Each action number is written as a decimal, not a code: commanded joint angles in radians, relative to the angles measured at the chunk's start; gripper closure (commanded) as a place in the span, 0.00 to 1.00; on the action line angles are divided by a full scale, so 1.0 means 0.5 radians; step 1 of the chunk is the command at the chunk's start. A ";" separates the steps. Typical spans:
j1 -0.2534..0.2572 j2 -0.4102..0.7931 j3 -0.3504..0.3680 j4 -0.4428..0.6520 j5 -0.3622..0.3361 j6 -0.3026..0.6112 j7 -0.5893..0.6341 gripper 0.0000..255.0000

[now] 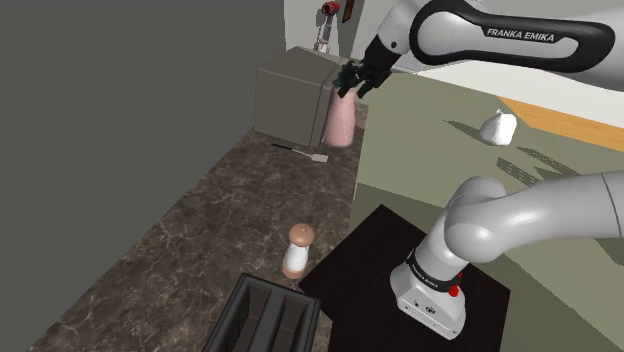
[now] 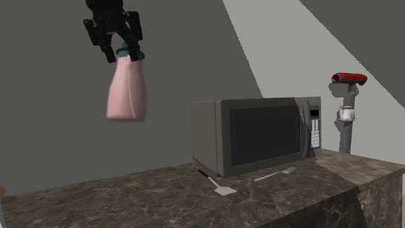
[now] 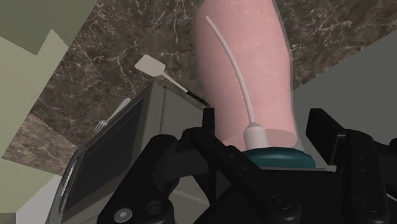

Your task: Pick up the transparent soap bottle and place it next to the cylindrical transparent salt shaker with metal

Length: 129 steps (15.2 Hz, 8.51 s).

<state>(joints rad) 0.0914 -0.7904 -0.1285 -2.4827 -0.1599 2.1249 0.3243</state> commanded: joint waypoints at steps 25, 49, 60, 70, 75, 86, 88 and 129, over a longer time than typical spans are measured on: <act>0.233 0.227 1.307 0.370 0.342 -0.249 1.291 1.00; 0.231 0.320 1.517 -0.146 0.359 0.348 1.489 1.00; 0.163 0.453 1.661 -0.338 0.317 0.669 1.614 1.00; 0.007 0.634 1.862 -0.466 0.203 0.980 1.787 1.00; -0.137 0.743 2.011 -0.511 0.096 1.139 1.909 1.00; -0.391 0.869 2.252 -0.541 -0.082 1.312 2.090 1.00; -0.583 0.863 2.403 -0.504 -0.216 1.324 2.206 0.00; -4.712 0.699 5.529 0.889 1.146 0.392 0.304 0.00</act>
<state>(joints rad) -2.1662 -0.3865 2.5824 -2.1285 0.3120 2.4288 0.5901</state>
